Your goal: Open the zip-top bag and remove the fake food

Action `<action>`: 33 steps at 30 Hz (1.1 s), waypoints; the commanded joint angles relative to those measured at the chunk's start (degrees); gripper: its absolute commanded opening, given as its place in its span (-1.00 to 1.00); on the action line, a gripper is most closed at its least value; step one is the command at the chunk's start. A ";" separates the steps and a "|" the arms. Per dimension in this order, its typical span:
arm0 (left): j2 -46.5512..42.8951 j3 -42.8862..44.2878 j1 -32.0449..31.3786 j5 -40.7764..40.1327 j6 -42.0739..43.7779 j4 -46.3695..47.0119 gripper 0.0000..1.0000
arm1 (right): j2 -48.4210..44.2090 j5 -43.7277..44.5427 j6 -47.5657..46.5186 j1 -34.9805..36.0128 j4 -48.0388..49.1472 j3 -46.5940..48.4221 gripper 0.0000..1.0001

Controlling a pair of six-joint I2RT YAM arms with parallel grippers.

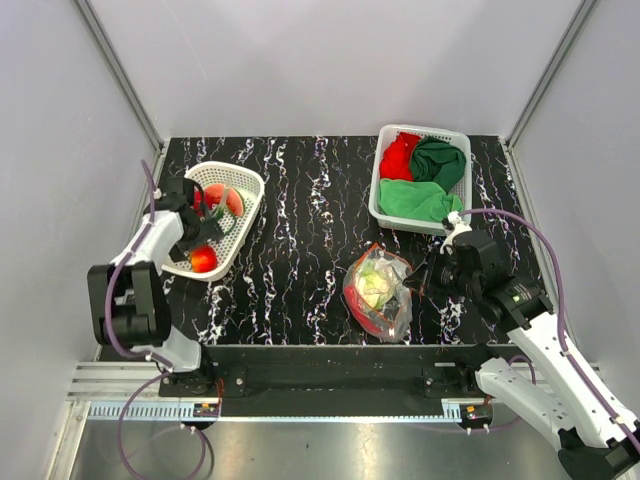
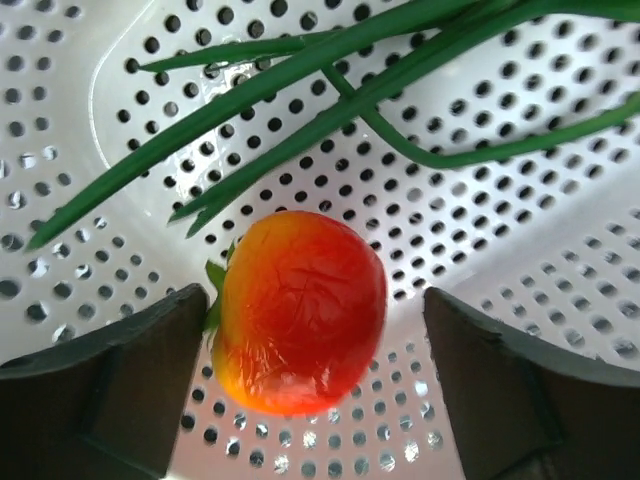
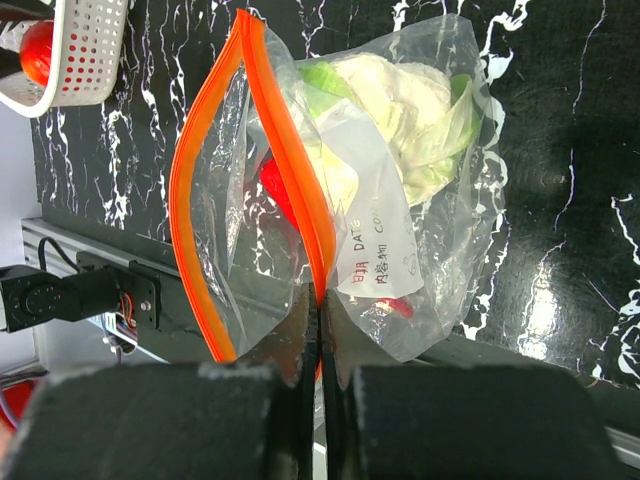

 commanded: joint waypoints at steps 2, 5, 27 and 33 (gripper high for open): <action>-10.86 -1.13 -1.43 3.93 -0.03 1.34 0.88 | -0.14 -1.57 -1.52 0.12 1.37 1.76 -1.00; -16.75 -1.31 -8.44 6.48 -1.60 1.43 0.79 | -0.23 -1.84 -1.52 0.12 1.63 1.50 -1.00; -4.82 15.55 -65.77 18.42 2.26 12.77 -0.23 | -1.37 -3.68 -0.56 0.12 2.51 2.03 -1.00; 4.94 20.74 -66.30 19.59 3.22 9.69 -0.37 | -0.84 -5.00 -0.12 0.20 2.51 1.77 -1.00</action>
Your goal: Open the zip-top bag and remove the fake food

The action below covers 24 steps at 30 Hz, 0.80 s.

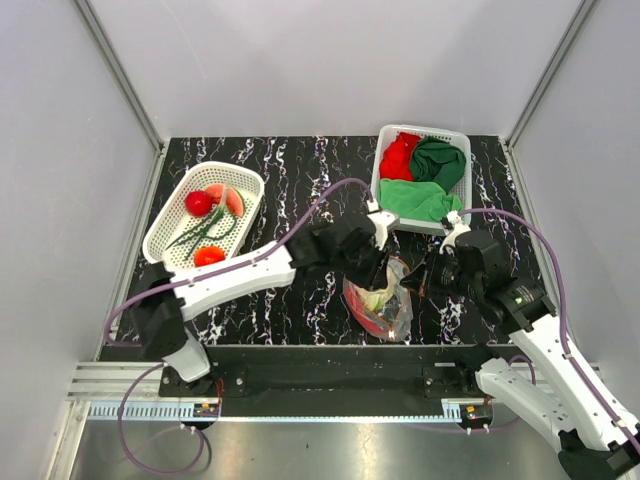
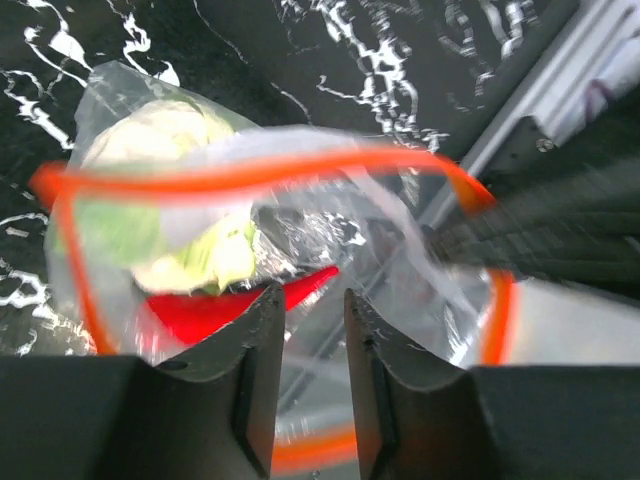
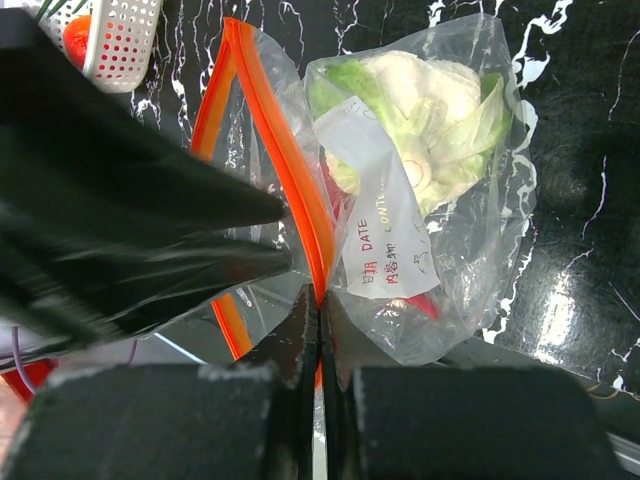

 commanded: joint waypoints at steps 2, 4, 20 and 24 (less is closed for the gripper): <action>6.02 5.03 -0.64 0.76 2.89 -2.00 -0.37 | -0.28 -2.07 0.56 0.10 1.59 0.96 -1.00; 7.26 5.30 -0.82 -2.13 2.99 -2.62 -0.24 | -0.80 -2.34 1.17 0.10 1.59 0.43 -1.00; 12.44 1.61 -4.16 -29.90 2.28 -1.30 0.92 | -0.54 -2.86 1.53 0.10 1.24 -0.45 -1.00; 14.03 1.35 -4.25 -32.46 2.37 0.54 0.97 | 0.34 -2.95 1.53 0.10 1.33 -0.54 -1.00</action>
